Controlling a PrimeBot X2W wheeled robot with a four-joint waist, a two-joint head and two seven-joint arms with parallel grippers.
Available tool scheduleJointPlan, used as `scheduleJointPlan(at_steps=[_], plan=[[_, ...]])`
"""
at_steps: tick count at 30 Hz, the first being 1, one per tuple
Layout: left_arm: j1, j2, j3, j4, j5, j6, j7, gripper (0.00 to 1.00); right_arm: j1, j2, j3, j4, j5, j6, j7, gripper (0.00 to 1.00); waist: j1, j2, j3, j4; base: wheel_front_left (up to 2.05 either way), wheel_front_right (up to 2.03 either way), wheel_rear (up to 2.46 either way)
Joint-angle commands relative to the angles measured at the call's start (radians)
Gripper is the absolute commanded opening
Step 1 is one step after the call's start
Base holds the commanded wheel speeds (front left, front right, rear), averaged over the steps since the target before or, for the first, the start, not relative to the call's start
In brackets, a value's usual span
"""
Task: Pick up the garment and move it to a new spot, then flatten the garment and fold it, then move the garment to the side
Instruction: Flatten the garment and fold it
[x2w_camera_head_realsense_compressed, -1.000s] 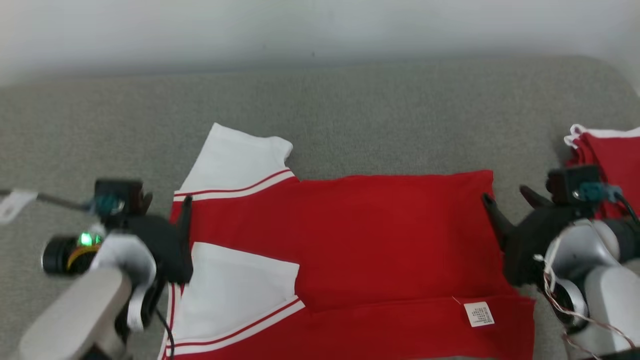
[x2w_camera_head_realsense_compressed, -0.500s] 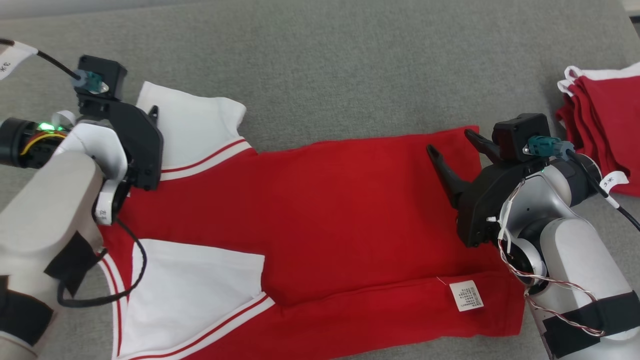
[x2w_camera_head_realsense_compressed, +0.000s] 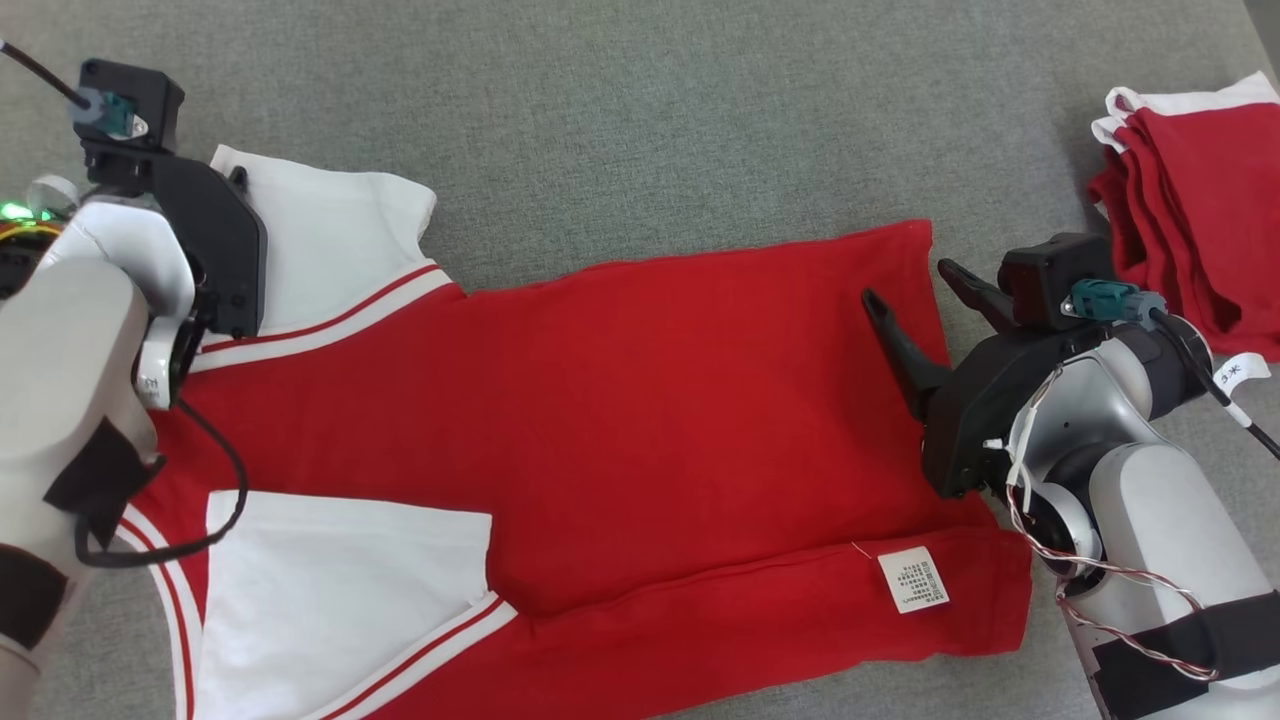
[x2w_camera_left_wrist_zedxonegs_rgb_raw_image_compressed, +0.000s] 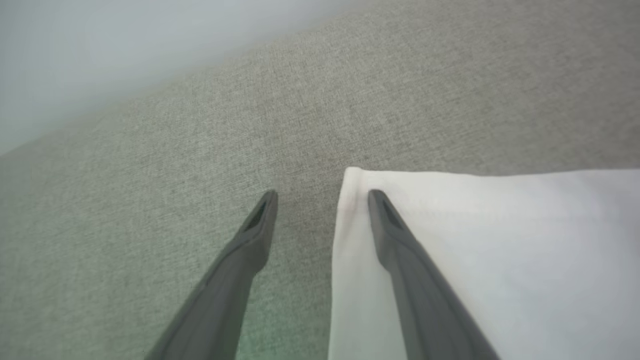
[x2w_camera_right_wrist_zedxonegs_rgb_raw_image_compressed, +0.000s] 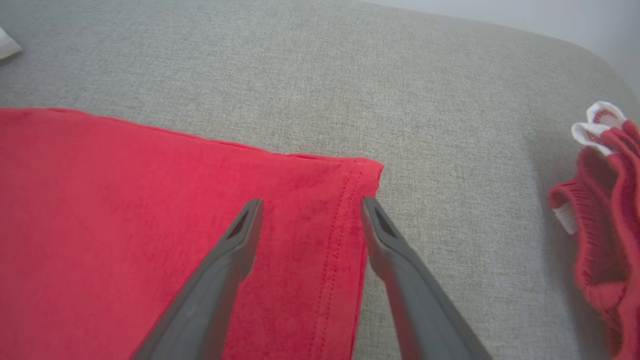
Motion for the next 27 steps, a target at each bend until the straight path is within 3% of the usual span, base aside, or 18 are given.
scheduleJointPlan(at_steps=[1, 3, 8, 10, 11, 12, 23, 27], plan=[[-0.003, 0.0, -0.006, 0.015, -0.008, -0.003, 0.014, 0.46, 0.005, 0.004, 0.005, -0.005, 0.008, 0.001, -0.002, 1.0, 0.0001, -0.0001, 0.004, -0.003, 0.0, 0.0, 0.0], [-0.006, 0.001, -0.006, 0.023, -0.014, -0.007, 0.021, 0.31, 0.002, 0.001, 0.007, -0.008, 0.012, 0.001, 0.0, 1.0, 0.0001, -0.0001, 0.007, -0.005, 0.0, 0.0, 0.0], [-0.016, -0.008, -0.001, 0.035, -0.029, -0.017, 0.024, 0.35, 0.006, -0.007, 0.008, -0.016, 0.026, 0.001, 0.006, 1.0, 0.0001, -0.0001, 0.02, -0.009, 0.0, 0.0, 0.0], [-0.01, -0.007, -0.004, 0.042, -0.026, -0.024, 0.035, 0.3, 0.009, -0.006, 0.007, -0.021, 0.029, 0.001, 0.006, 1.0, 0.0001, -0.0001, 0.025, -0.009, 0.0, 0.0, 0.0], [-0.009, -0.005, -0.005, 0.045, -0.029, -0.029, 0.039, 0.23, 0.009, -0.007, 0.006, -0.022, 0.029, 0.001, 0.007, 1.0, 0.0001, -0.0001, 0.027, -0.008, 0.0, 0.0, 0.0], [-0.007, -0.004, -0.004, 0.048, -0.036, -0.032, 0.044, 0.0, 0.009, -0.009, 0.005, -0.023, 0.03, 0.001, 0.008, 1.0, 0.0001, -0.0001, 0.028, -0.008, 0.0, 0.0, 0.0], [-0.005, 0.004, 0.034, 0.013, -0.104, -0.091, 0.055, 0.0, -0.029, -0.033, -0.044, -0.008, -0.03, 0.001, 0.046, 1.0, 0.0001, -0.0001, 0.024, 0.012, 0.0, 0.0, 0.0], [-0.034, 0.033, 0.03, -0.029, -0.107, -0.119, 0.075, 0.0, -0.05, -0.066, -0.062, -0.013, -0.069, 0.001, 0.081, 1.0, 0.0001, -0.0001, 0.03, 0.018, 0.0, 0.0, 0.0]])
